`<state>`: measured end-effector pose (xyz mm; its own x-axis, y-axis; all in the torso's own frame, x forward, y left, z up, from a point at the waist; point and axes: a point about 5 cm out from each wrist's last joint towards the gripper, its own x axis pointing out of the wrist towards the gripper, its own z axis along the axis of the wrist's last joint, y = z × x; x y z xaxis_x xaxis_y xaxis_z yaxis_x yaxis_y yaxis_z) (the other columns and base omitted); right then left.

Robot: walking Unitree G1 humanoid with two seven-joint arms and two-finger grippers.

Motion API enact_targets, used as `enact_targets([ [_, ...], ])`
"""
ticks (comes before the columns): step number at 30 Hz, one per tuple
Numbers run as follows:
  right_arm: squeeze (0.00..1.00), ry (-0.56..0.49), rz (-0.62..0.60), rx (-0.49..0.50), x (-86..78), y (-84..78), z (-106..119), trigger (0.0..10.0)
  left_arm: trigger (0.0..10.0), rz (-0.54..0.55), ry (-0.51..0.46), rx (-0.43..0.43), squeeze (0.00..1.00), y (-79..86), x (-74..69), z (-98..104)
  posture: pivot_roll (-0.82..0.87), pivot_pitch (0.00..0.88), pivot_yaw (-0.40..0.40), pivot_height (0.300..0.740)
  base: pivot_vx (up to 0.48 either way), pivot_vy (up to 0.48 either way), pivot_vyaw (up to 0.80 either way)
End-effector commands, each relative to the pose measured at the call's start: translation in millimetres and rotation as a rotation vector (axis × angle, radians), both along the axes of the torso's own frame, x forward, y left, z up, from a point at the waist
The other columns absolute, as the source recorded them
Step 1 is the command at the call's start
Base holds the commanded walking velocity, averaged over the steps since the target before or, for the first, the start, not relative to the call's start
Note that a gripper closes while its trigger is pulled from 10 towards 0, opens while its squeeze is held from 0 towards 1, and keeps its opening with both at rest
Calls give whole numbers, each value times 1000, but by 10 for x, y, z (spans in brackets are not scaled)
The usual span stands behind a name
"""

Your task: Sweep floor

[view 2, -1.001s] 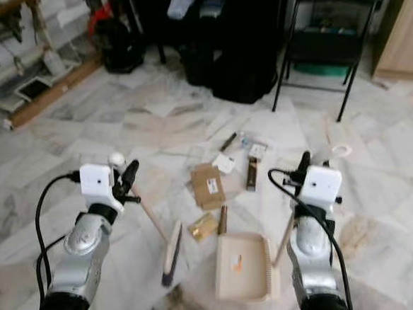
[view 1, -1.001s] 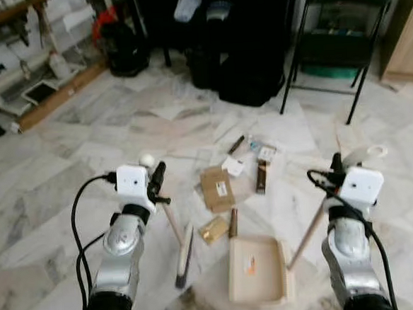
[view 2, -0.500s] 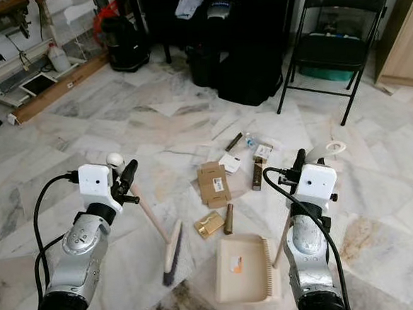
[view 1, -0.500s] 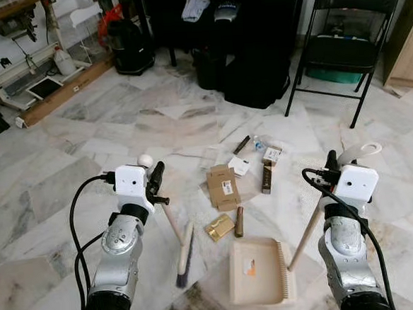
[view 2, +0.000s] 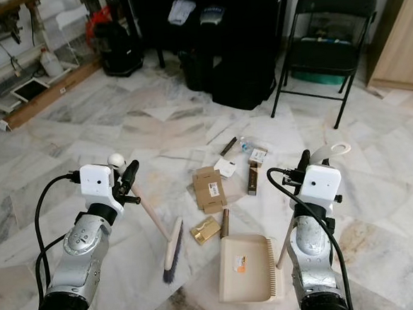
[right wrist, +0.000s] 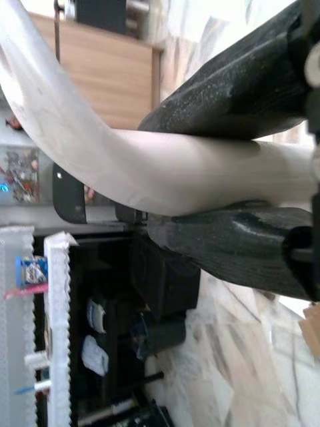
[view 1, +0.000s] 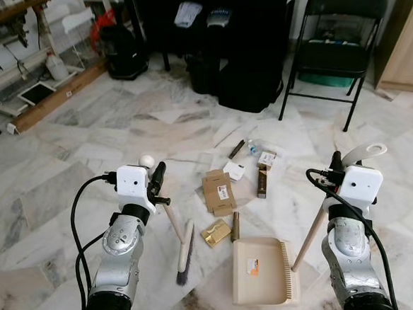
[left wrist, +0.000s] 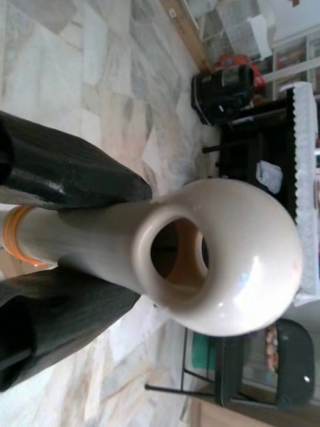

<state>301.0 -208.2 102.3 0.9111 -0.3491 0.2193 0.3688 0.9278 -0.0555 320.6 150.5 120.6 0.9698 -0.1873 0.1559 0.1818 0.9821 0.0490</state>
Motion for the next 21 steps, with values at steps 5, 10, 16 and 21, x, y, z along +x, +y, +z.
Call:
enact_targets([
  [5, 0, -25, 2, 2, 9, -3, 53, 10000, 10000, -3, -48, -1, 0, -3, 13, 102, 2, 55, 58, 740, 337, 0, 0],
  [10, 0, -24, 0, 1, 0, -6, 48, 10000, 10000, -2, -48, -1, 0, -4, 10, 101, 2, 55, 57, 740, 337, 0, 0],
  [16, 0, -22, -5, -4, -26, -21, 39, 10000, 10000, 0, -48, -2, 0, 2, 10, 101, 2, 62, 58, 740, 329, 0, 0],
  [21, 0, -18, -11, -7, -43, -40, 32, 10000, 10000, 0, -47, -2, 0, 4, 11, 101, 0, 67, 58, 740, 316, 0, 0],
])
